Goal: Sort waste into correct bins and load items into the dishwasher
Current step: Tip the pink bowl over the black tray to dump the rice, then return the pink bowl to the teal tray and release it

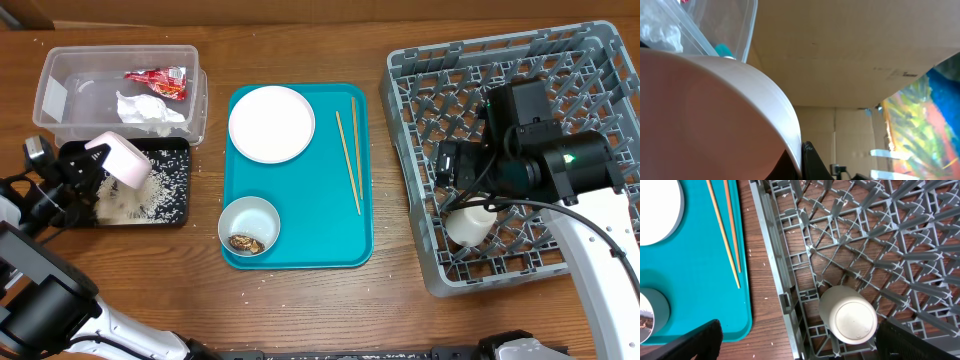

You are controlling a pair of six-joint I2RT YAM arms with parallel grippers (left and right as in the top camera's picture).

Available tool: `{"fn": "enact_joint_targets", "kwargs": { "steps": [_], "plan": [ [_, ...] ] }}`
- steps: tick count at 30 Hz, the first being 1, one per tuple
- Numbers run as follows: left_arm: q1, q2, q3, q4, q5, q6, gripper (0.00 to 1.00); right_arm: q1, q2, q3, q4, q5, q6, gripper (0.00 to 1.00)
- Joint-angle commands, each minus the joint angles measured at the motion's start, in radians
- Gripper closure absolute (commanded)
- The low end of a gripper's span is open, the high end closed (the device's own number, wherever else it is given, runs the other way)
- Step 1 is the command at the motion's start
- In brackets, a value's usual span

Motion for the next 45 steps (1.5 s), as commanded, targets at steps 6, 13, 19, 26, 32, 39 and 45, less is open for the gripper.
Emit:
{"fn": "enact_joint_targets", "kwargs": {
  "steps": [6,13,19,26,32,39,45],
  "plan": [
    [0.000,0.005,0.000,0.004,0.040,-0.098,0.96,0.004,0.002,-0.005,0.005,0.010,-0.005,0.00],
    [-0.005,-0.052,0.009,-0.030,0.040,-0.008,0.96,0.004,0.002,-0.005,0.001,0.010,-0.005,0.00],
    [-0.114,-0.246,0.060,-0.096,-0.204,0.052,0.96,0.004,0.002,-0.005,0.005,0.010,-0.005,0.00],
    [-0.549,-0.446,0.142,-0.050,-0.694,-0.040,0.96,0.004,0.002,-0.005,0.010,0.010,-0.005,0.00],
    [-1.110,-0.400,0.149,0.053,-1.361,-0.152,0.96,0.004,0.002,-0.004,0.008,0.010,-0.005,0.00],
    [-1.391,-0.206,0.149,0.137,-1.547,-0.147,0.96,0.004,0.002,-0.004,0.010,0.010,-0.005,0.00],
    [-1.474,-0.074,0.149,0.121,-1.612,-0.166,0.96,0.004,0.002,-0.005,0.009,0.010,-0.008,0.00]
  ]
}}
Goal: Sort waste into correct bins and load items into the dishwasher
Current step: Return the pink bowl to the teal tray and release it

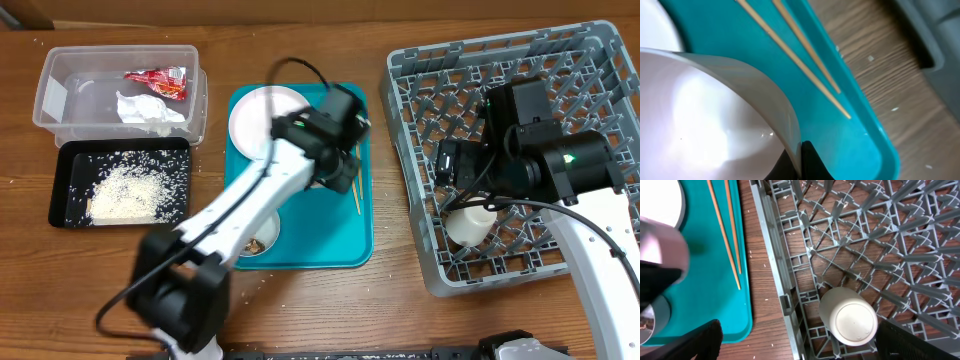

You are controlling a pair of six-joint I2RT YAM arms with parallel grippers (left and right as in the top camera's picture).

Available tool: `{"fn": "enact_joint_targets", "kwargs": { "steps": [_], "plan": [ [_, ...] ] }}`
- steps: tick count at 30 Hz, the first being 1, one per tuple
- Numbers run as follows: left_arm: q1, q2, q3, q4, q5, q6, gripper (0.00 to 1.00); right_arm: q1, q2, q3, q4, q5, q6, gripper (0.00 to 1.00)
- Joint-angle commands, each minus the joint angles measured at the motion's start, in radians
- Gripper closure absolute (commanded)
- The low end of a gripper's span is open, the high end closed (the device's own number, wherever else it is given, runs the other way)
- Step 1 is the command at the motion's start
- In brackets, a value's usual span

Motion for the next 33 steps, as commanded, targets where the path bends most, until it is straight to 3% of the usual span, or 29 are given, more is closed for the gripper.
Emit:
{"fn": "enact_joint_targets", "kwargs": {
  "steps": [1,3,7,9,11,17,23,26,33],
  "plan": [
    [-0.017,0.061,0.004,-0.017,-0.097,-0.023,0.96,0.004,0.002,-0.004,0.003,0.011,-0.007,0.00],
    [-0.016,0.087,0.004,-0.021,-0.090,-0.023,0.95,0.004,0.002,-0.005,0.003,0.011,-0.007,0.00],
    [-0.016,0.105,0.004,-0.020,-0.087,-0.023,0.64,0.004,0.002,-0.005,0.003,0.011,-0.007,0.00],
    [-0.016,0.101,0.016,-0.028,-0.090,-0.023,0.58,0.004,0.002,-0.005,0.003,0.011,-0.007,0.00],
    [-0.010,0.097,0.061,-0.079,-0.112,-0.025,0.56,0.004,0.002,-0.005,0.002,0.011,-0.009,0.00],
    [0.073,0.026,0.337,-0.497,-0.131,-0.202,0.52,0.004,0.002,-0.005,-0.008,0.011,-0.026,0.00],
    [0.119,-0.125,0.271,-0.671,-0.131,-0.223,0.52,0.004,0.002,-0.005,-0.007,0.011,-0.026,0.00],
    [0.116,-0.195,0.176,-0.637,-0.121,-0.224,0.51,0.004,0.002,-0.004,-0.007,0.011,-0.026,0.00],
    [0.101,-0.278,-0.145,-0.376,-0.104,-0.216,0.41,0.004,0.002,-0.005,-0.001,0.011,-0.026,0.00]
  ]
}}
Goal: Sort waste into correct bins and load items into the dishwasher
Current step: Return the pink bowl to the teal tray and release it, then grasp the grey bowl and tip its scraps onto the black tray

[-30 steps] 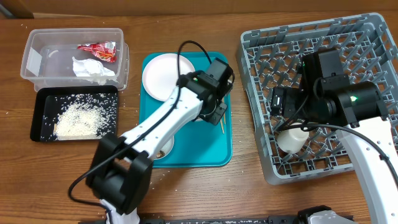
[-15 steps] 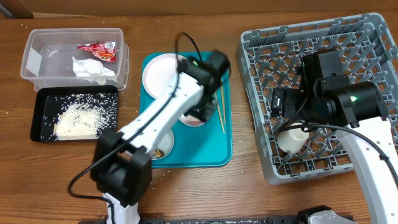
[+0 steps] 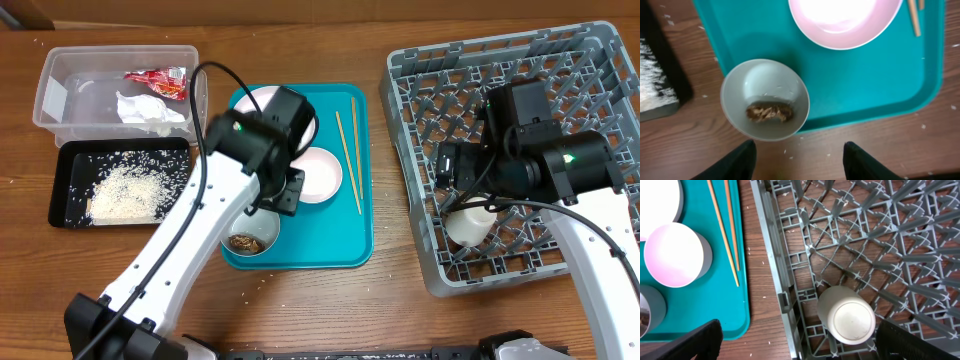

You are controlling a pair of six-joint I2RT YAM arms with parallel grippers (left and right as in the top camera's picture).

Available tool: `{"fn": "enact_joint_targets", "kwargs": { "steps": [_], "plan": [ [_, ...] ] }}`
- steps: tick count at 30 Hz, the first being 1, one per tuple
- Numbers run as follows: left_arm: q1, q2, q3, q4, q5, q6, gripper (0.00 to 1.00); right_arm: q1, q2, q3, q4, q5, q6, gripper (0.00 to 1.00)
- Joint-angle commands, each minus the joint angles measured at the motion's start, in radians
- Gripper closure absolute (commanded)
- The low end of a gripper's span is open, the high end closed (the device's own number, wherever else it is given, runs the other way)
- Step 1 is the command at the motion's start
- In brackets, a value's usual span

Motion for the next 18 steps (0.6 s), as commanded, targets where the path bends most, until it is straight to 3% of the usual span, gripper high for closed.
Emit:
{"fn": "enact_joint_targets", "kwargs": {
  "steps": [1,8,12,18],
  "plan": [
    [-0.008,-0.007,-0.163,0.096,0.010,-0.002,0.42,0.003,0.002,-0.003,0.006,0.011,-0.003,0.00],
    [-0.007,-0.007,-0.378,0.310,0.029,0.031,0.44,0.003,0.002,-0.003,0.006,0.011,-0.003,0.00],
    [-0.008,-0.006,-0.472,0.411,0.051,0.060,0.57,0.003,0.002,-0.003,0.006,0.011,-0.003,0.00],
    [-0.008,-0.006,-0.586,0.529,0.054,0.059,0.65,0.003,0.002,-0.003,0.006,0.011,-0.003,0.00]
  ]
}}
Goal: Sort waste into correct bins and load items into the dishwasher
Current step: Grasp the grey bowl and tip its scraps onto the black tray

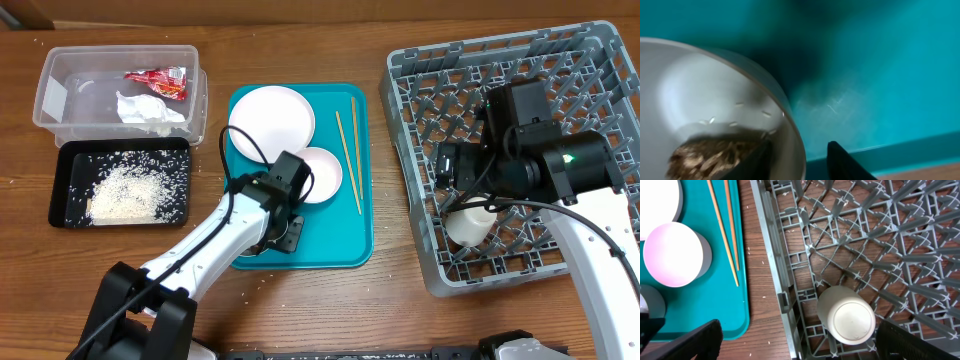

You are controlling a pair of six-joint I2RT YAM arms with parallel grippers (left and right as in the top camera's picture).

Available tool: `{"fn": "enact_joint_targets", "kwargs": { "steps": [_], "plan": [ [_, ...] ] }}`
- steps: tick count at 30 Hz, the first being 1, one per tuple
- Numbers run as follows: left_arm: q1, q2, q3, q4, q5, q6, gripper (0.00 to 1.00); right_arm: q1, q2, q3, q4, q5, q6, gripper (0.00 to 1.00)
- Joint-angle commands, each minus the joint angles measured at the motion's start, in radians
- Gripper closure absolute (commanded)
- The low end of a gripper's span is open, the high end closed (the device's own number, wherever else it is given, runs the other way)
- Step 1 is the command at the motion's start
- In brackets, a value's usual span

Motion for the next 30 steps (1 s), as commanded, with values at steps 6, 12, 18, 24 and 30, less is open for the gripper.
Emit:
{"fn": "enact_joint_targets", "kwargs": {
  "steps": [6,12,18,24,30],
  "plan": [
    [-0.007,-0.006,-0.084,0.078,0.014,0.023,0.96,0.004,0.002,-0.001,0.006,0.010,-0.005,0.00],
    [-0.005,-0.008,0.004,0.016,0.022,0.008,0.96,0.004,0.002,-0.001,0.005,0.011,-0.005,0.00],
    [0.076,-0.009,0.265,-0.227,0.072,0.003,0.96,0.004,0.002,-0.001,0.006,0.011,-0.005,0.00],
    [0.284,-0.009,0.483,-0.389,0.309,0.186,0.96,0.004,0.002,-0.001,0.006,0.010,-0.008,0.00],
    [0.597,-0.006,0.482,-0.399,0.558,0.372,0.96,0.004,0.002,-0.001,0.006,0.010,-0.008,0.00]
  ]
}}
